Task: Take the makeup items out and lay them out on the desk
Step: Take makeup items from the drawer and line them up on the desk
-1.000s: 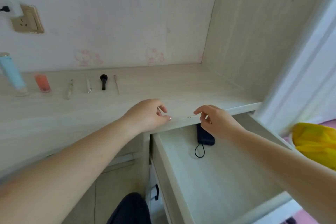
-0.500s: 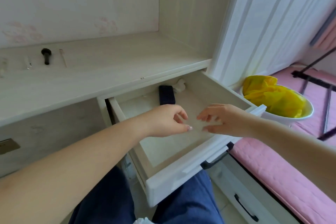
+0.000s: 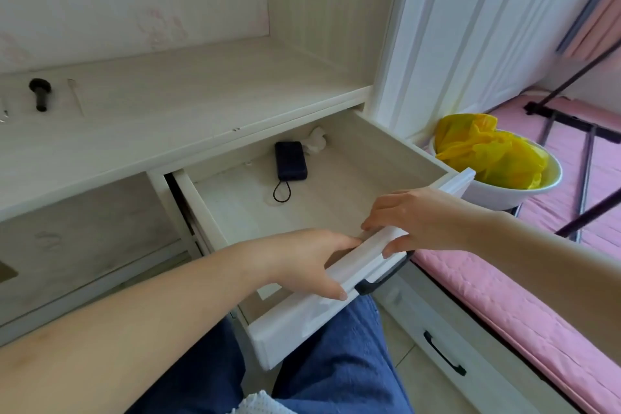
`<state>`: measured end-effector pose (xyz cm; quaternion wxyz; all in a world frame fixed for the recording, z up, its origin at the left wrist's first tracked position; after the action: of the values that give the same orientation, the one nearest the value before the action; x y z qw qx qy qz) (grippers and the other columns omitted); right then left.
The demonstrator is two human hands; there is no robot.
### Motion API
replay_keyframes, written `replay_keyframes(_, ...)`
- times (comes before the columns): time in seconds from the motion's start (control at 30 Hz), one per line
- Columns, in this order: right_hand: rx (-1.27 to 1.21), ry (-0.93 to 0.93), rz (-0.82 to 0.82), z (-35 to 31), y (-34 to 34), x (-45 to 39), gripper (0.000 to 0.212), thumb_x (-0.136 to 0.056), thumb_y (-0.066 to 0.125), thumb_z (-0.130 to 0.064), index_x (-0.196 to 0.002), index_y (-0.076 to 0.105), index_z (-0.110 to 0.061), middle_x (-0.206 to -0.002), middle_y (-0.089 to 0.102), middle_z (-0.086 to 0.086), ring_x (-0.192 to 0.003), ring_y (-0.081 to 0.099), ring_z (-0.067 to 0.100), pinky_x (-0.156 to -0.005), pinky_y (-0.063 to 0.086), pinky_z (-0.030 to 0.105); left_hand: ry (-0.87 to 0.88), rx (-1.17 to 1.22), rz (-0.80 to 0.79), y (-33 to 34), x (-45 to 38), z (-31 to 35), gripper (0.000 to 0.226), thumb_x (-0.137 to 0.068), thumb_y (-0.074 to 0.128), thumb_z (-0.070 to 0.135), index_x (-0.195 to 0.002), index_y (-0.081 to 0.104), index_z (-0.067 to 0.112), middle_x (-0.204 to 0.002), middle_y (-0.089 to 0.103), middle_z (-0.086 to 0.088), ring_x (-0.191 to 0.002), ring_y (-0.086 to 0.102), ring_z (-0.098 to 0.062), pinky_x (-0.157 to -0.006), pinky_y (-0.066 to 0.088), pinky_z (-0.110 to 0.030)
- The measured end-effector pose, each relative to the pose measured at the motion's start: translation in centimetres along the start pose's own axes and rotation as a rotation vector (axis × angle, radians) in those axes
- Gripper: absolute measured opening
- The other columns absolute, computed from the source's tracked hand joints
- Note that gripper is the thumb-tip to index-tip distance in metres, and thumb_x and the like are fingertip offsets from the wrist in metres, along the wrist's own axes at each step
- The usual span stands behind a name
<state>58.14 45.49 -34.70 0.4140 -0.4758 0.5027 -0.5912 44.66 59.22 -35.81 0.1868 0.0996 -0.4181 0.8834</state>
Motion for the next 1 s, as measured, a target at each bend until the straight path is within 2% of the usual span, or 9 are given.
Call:
replay_keyframes(0.2,0.000,-0.007,0.003,0.4,-0.1,-0.7,0.045,-0.083,0.057,-0.054,-0.126,0.050,-0.040,-0.118,0.053,-0.016,-0.102,0.054,0.006,-0.075,0.048,0.027,-0.040,-0.022,-0.002,-0.6,-0.4,-0.6,0.072,-0.079,0.066,0.030,-0.139,0.030,0.045,-0.105,0.053,0.024,-0.087,0.055,0.004,-0.070,0.045,-0.016)
replay_keyframes(0.37,0.000,0.006,0.002,0.6,-0.8,-2.8,0.046,-0.083,0.059,-0.053,-0.125,0.051,-0.039,-0.119,0.054,-0.016,-0.103,0.055,0.007,-0.078,0.049,0.032,-0.083,-0.095,0.068,-1.8,-0.2,-1.4,0.071,-0.079,0.061,0.025,-0.139,0.030,0.047,-0.106,0.061,0.007,-0.086,0.059,-0.012,-0.076,0.053,-0.034)
replay_keyframes(0.5,-0.005,0.019,0.004,1.0,-1.1,-5.0,0.046,-0.082,0.059,-0.052,-0.125,0.051,-0.038,-0.119,0.053,-0.015,-0.102,0.056,0.011,-0.079,0.049,0.033,-0.116,-0.186,0.205,-2.5,-0.5,-2.6,0.073,-0.080,0.057,0.020,-0.142,0.027,0.043,-0.098,0.062,0.000,-0.081,0.058,-0.018,-0.070,0.050,-0.035)
replay_keyframes(0.6,-0.017,0.029,0.000,1.5,-1.2,-7.0,0.047,-0.080,0.061,-0.053,-0.124,0.051,-0.038,-0.119,0.053,-0.016,-0.102,0.057,0.012,-0.076,0.046,0.030,-0.143,-0.251,0.296,-3.1,-0.6,-3.9,0.075,-0.081,0.057,0.023,-0.144,0.021,0.040,-0.114,0.061,-0.001,-0.095,0.059,-0.022,-0.080,0.052,-0.042)
replay_keyframes(0.67,-0.011,0.035,0.002,1.8,-1.3,-8.2,0.048,-0.079,0.061,-0.053,-0.124,0.051,-0.039,-0.120,0.053,-0.017,-0.102,0.057,0.012,-0.073,0.042,0.027,-0.151,-0.262,0.380,-3.7,-0.4,-4.7,0.070,-0.080,0.060,0.027,-0.141,0.026,0.035,-0.120,0.059,-0.001,-0.105,0.056,-0.023,-0.085,0.050,-0.043)
replay_keyframes(0.73,-0.005,0.037,0.015,2.1,-1.5,-9.4,0.050,-0.078,0.062,-0.053,-0.125,0.050,-0.039,-0.120,0.052,-0.016,-0.105,0.056,0.012,-0.072,0.040,0.026,-0.173,-0.358,0.470,-4.3,-0.3,-5.5,0.070,-0.080,0.062,0.033,-0.141,0.028,0.029,-0.136,0.049,-0.002,-0.128,0.042,-0.026,-0.103,0.038,-0.045)
replay_keyframes(0.8,0.011,0.040,0.062,2.2,-1.8,-10.7,0.059,-0.077,0.064,-0.054,-0.130,0.046,-0.038,-0.127,0.048,-0.013,-0.115,0.049,0.012,-0.077,0.041,0.026,-0.212,-0.512,0.542,-5.1,-0.1,-6.3,0.080,-0.082,0.061,0.041,-0.147,0.017,0.027,-0.156,0.022,-0.001,-0.145,0.008,-0.023,-0.117,0.006,-0.049)
replay_keyframes(0.9,0.037,0.047,0.155,2.2,-2.4,-12.2,0.080,-0.072,0.068,-0.055,-0.141,0.031,-0.036,-0.148,0.029,-0.005,-0.136,0.028,0.016,-0.096,0.040,0.032,-0.305,-0.633,0.608,-6.5,0.2,-7.5,0.098,-0.079,0.059,0.055,-0.149,-0.002,0.025,-0.159,-0.007,-0.005,-0.144,-0.019,-0.025,-0.110,-0.015,-0.054)
replay_keyframes(1.0,0.080,0.025,0.206,2.1,-3.0,-14.0,0.102,-0.067,0.069,-0.060,-0.147,0.011,-0.035,-0.158,0.002,-0.001,-0.145,0.002,0.020,-0.112,0.020,0.037,-0.378,-0.696,0.643,-8.2,0.7,-8.7,0.113,-0.072,0.056,0.070,-0.147,-0.015,0.023,-0.156,-0.022,-0.008,-0.140,-0.030,-0.027,-0.107,-0.019,-0.057)
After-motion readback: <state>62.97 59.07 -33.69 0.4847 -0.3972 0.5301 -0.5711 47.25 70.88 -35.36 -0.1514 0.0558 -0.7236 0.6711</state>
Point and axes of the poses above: each hand's wrist, its own x-axis away from the middle knuckle, its own y-axis out of the palm, z = x × y, the point moved 3 cm from there along -x, towards the middle knuckle
